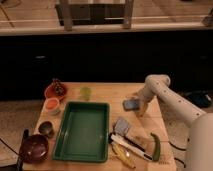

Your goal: Wipe tray with sponge

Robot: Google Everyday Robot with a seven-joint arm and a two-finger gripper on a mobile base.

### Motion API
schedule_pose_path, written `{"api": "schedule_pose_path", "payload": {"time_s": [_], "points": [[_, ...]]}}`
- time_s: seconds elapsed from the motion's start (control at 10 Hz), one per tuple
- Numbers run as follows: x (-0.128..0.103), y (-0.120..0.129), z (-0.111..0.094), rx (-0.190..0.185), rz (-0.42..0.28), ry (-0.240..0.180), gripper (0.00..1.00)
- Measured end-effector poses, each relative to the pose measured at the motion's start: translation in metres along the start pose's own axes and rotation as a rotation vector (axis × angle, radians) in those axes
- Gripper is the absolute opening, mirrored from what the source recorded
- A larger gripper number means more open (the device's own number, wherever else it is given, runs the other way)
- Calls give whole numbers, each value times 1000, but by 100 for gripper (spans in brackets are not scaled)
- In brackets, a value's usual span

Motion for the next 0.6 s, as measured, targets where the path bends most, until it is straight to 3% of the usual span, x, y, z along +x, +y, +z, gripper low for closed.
{"api": "schedule_pose_path", "payload": {"time_s": [0.2,0.6], "points": [[0,0,0,0,0,0,78],[0,1,-1,-3,0,0,38]]}}
